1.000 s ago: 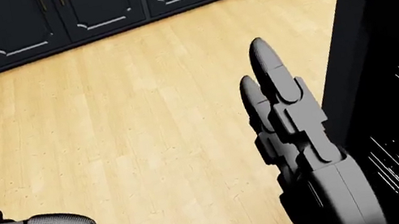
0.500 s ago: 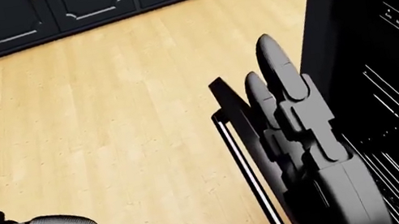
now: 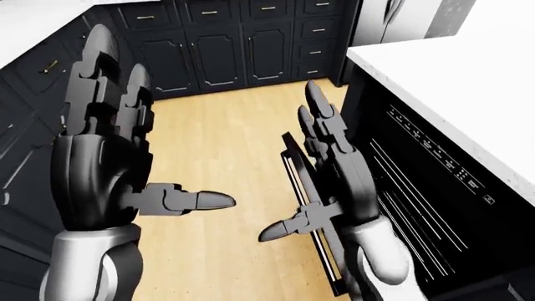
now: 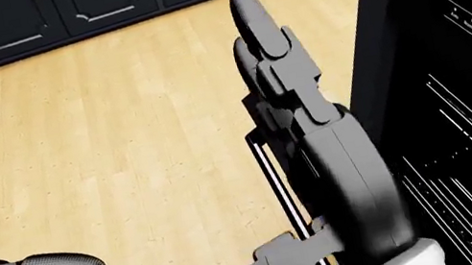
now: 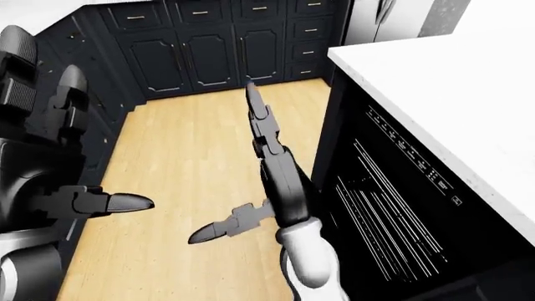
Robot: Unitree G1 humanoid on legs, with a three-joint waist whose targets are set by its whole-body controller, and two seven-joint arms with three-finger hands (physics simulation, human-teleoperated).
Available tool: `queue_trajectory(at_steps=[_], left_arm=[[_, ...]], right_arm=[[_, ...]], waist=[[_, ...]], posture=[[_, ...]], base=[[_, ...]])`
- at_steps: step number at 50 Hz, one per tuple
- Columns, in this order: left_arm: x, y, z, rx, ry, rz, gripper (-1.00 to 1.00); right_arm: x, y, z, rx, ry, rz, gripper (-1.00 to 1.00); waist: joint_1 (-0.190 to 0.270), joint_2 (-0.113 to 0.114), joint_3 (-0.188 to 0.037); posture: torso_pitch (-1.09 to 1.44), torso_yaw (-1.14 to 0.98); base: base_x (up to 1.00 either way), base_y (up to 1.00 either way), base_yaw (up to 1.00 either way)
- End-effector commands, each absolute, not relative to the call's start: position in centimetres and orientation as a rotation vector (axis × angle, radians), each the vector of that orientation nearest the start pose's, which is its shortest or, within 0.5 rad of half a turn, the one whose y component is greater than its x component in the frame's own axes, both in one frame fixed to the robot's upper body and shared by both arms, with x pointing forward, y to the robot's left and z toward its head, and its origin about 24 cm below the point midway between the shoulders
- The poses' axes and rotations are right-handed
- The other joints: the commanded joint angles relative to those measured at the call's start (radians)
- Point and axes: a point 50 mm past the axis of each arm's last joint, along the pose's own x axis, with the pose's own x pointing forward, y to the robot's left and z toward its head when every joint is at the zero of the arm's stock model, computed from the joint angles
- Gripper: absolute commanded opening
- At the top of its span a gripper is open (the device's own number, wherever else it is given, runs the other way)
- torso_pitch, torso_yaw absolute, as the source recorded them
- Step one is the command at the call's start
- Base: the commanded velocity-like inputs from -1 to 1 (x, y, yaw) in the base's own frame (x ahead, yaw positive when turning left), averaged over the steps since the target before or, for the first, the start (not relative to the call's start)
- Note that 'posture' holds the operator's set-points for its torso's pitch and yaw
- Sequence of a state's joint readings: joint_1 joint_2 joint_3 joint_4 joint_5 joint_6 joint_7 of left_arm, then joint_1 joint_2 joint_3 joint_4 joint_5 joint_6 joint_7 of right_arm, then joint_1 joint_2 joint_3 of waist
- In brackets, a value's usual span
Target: Close the dishwasher door
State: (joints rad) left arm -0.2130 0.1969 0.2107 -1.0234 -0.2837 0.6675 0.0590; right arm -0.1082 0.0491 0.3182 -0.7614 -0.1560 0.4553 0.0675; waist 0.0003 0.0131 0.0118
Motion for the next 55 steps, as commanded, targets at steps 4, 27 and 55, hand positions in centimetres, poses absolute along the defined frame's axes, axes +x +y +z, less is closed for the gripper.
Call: queue_trajectory(at_steps=[4, 27, 55], left_arm=[[18.8, 17.0, 25.4, 0.024, -0.645, -0.037, 1.00], [18.7, 17.3, 25.9, 0.018, -0.649, -0.034, 1.00], [18.0, 18.2, 25.8, 0.022, -0.648, -0.003, 1.00]], right_arm=[[23.4, -5.9, 21.1, -0.112, -0.463, 0.366, 1.00], [36.0, -0.2, 14.3, -0.297, 0.091, 0.469, 1.00], [36.5, 0.0, 6.8, -0.271, 0.565, 0.603, 1.00]], waist=[[0.000, 0.009, -0.016], [-0.007, 0.038, -0.015], [-0.013, 0.055, -0.012]], posture=[[0.00, 0.00], [0.00, 0.00], [0.00, 0.00]], base=[[0.00, 0.00, 0.00], [0.00, 0.00, 0.00], [0.00, 0.00, 0.00]])
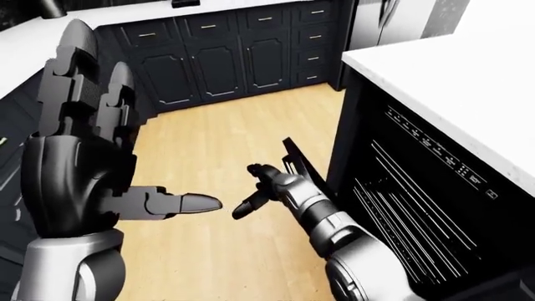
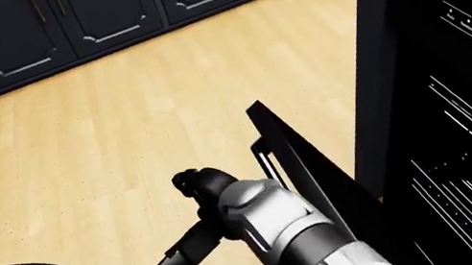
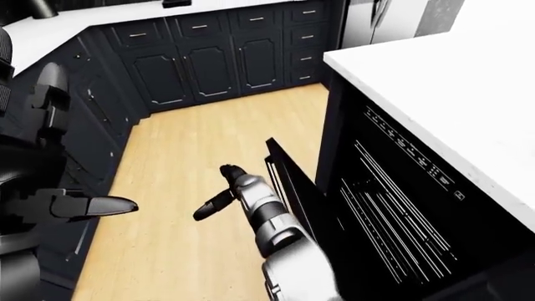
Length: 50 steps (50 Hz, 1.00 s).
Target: Close the dishwasher door
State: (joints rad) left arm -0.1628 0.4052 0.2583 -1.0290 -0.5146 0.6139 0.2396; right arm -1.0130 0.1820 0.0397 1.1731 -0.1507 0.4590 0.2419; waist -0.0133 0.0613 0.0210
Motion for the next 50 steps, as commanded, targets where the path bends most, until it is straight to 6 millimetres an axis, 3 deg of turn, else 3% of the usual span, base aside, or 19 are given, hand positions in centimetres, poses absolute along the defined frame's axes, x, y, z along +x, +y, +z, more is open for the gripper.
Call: queue_trajectory(at_steps=[1, 7, 20, 38, 50], left_arm=[[17.8, 18.5, 25.7, 0.025, -0.647, 0.010, 1.00], [15.9, 19.7, 23.8, 0.047, -0.642, 0.086, 1.00], [13.8, 21.7, 23.8, 0.068, -0.652, 0.170, 1.00], [13.6, 21.9, 24.3, 0.070, -0.657, 0.173, 1.00], [13.6, 21.8, 24.2, 0.070, -0.656, 0.172, 1.00]], right_arm=[[36.6, -0.3, 6.7, -0.275, 0.567, 0.601, 1.00], [36.5, -1.4, 5.6, -0.307, 0.593, 0.611, 1.00], [33.4, -3.0, -0.1, -0.317, 0.777, 0.640, 1.00], [31.3, -6.0, -3.9, -0.208, 0.891, 0.530, 1.00], [31.7, -8.3, -4.3, -0.238, 0.860, 0.358, 1.00]], waist=[[0.000, 0.008, -0.021], [0.000, 0.016, -0.019], [0.010, 0.021, -0.020], [0.012, 0.018, -0.026], [0.014, 0.014, -0.027]], posture=[[0.00, 0.00], [0.00, 0.00], [0.00, 0.00], [0.00, 0.00], [0.00, 0.00]], base=[[0.00, 0.00, 0.00], [0.00, 0.00, 0.00], [0.00, 0.00, 0.00], [0.00, 0.00, 0.00], [0.00, 0.00, 0.00]])
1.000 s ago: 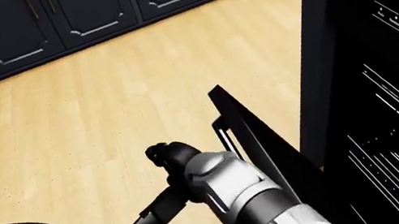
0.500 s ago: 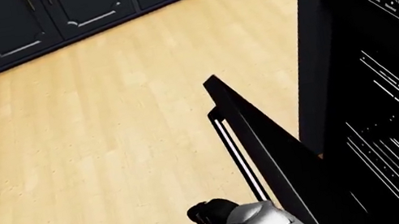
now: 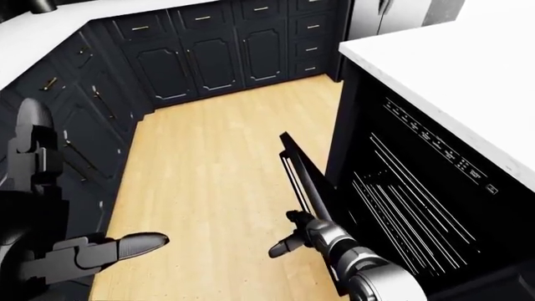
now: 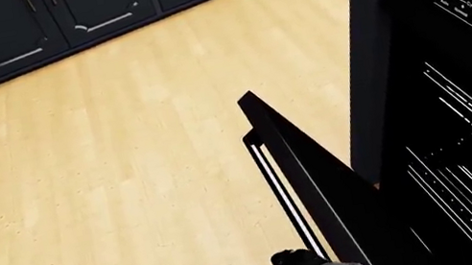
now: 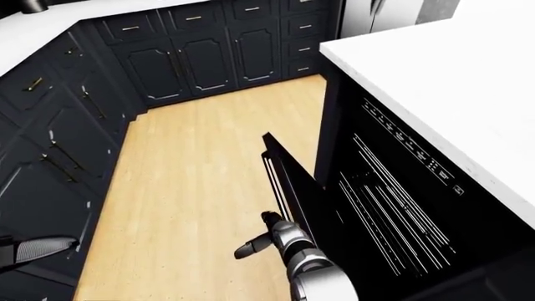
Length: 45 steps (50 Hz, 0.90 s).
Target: Close the dishwasher door
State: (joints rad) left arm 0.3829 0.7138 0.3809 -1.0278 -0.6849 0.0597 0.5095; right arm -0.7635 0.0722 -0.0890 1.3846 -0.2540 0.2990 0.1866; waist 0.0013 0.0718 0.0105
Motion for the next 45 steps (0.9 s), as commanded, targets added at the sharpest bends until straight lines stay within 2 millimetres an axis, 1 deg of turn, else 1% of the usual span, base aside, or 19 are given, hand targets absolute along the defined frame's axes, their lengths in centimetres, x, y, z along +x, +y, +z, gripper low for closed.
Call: queue_trajectory(at_steps=[1, 8, 15, 17, 22, 27, 30, 35, 45], left_arm=[[13.6, 21.8, 24.2, 0.070, -0.656, 0.172, 1.00], [13.6, 21.9, 24.0, 0.071, -0.658, 0.177, 1.00], [13.7, 21.8, 23.7, 0.072, -0.655, 0.175, 1.00], [13.7, 21.8, 23.8, 0.070, -0.656, 0.176, 1.00], [13.7, 21.9, 23.9, 0.070, -0.658, 0.177, 1.00], [13.6, 21.9, 24.0, 0.070, -0.657, 0.177, 1.00], [13.6, 21.9, 24.0, 0.069, -0.657, 0.179, 1.00], [13.6, 21.8, 24.0, 0.069, -0.655, 0.175, 1.00], [13.6, 21.9, 24.2, 0.068, -0.657, 0.178, 1.00]], right_arm=[[31.5, -8.4, -4.4, -0.242, 0.866, 0.364, 1.00], [31.4, -9.3, -4.8, -0.240, 0.866, 0.320, 1.00], [31.7, -10.1, -4.6, -0.235, 0.856, 0.292, 1.00], [31.8, -10.2, -4.5, -0.230, 0.851, 0.283, 1.00], [32.3, -11.2, -4.2, -0.244, 0.829, 0.213, 1.00], [32.6, -11.5, -3.9, -0.245, 0.820, 0.197, 1.00], [32.6, -12.1, -3.8, -0.241, 0.816, 0.166, 1.00], [32.9, -12.2, -3.6, -0.246, 0.809, 0.146, 1.00], [33.5, -13.5, -2.9, -0.290, 0.759, 0.045, 1.00]], waist=[[-0.001, 0.003, -0.017], [0.001, -0.003, -0.017], [0.002, -0.008, -0.016], [0.002, -0.009, -0.016], [0.002, -0.011, -0.014], [0.003, -0.013, -0.013], [0.003, -0.014, -0.013], [0.005, -0.016, -0.011], [0.007, -0.016, -0.009]], posture=[[0.00, 0.00], [0.00, 0.00], [0.00, 0.00], [0.00, 0.00], [0.00, 0.00], [0.00, 0.00], [0.00, 0.00], [0.00, 0.00], [0.00, 0.00]], base=[[0.00, 0.00, 0.00], [0.00, 0.00, 0.00], [0.00, 0.00, 0.00], [0.00, 0.00, 0.00], [0.00, 0.00, 0.00], [0.00, 0.00, 0.00], [0.00, 0.00, 0.00], [0.00, 0.00, 0.00], [0.00, 0.00, 0.00]])
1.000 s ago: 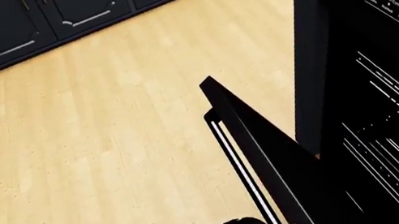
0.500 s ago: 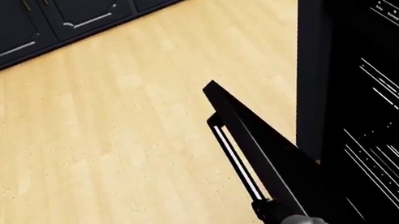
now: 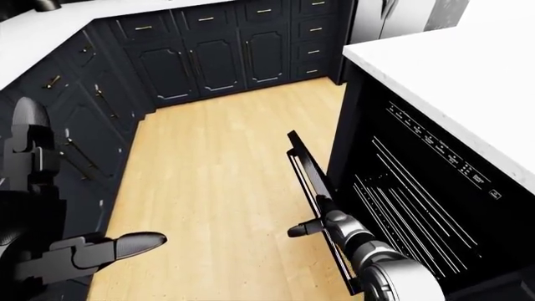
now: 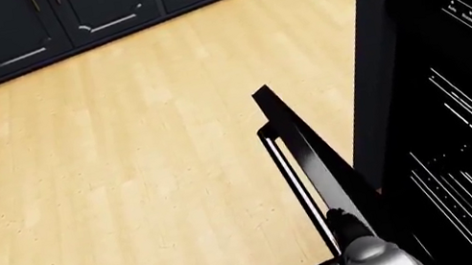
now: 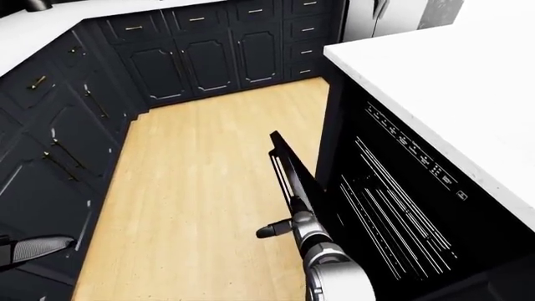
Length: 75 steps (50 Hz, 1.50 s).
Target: Close the dishwasher door
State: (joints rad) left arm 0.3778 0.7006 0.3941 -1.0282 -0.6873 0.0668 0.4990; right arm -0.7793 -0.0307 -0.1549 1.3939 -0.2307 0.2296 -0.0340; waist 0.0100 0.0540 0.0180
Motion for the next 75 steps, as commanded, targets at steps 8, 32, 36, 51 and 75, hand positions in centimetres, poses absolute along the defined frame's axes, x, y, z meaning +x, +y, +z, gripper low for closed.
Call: queue_trajectory(at_steps=[8, 32, 36, 51, 75], left_arm=[[13.7, 21.9, 24.1, 0.068, -0.657, 0.175, 1.00], [14.0, 21.1, 23.7, 0.063, -0.645, 0.150, 1.00], [14.1, 20.9, 23.7, 0.062, -0.644, 0.143, 1.00], [14.2, 20.5, 23.2, 0.062, -0.638, 0.133, 1.00], [14.4, 19.9, 22.6, 0.062, -0.626, 0.125, 1.00]], right_arm=[[34.1, -14.6, -2.2, -0.316, 0.722, -0.024, 1.00], [35.2, -20.7, 0.1, -0.293, 0.697, -0.161, 1.00], [35.3, -21.4, 0.5, -0.289, 0.693, -0.179, 1.00], [35.4, -25.4, 2.5, -0.260, 0.672, -0.289, 1.00], [34.6, -29.8, 4.0, -0.231, 0.650, -0.422, 1.00]], waist=[[-0.001, 0.000, -0.017], [0.005, -0.016, -0.021], [0.005, -0.018, -0.022], [0.010, -0.028, -0.022], [0.012, -0.042, -0.017]], posture=[[0.00, 0.00], [0.00, 0.00], [0.00, 0.00], [0.00, 0.00], [0.00, 0.00]], base=[[0.00, 0.00, 0.00], [0.00, 0.00, 0.00], [0.00, 0.00, 0.00], [0.00, 0.00, 0.00], [0.00, 0.00, 0.00]])
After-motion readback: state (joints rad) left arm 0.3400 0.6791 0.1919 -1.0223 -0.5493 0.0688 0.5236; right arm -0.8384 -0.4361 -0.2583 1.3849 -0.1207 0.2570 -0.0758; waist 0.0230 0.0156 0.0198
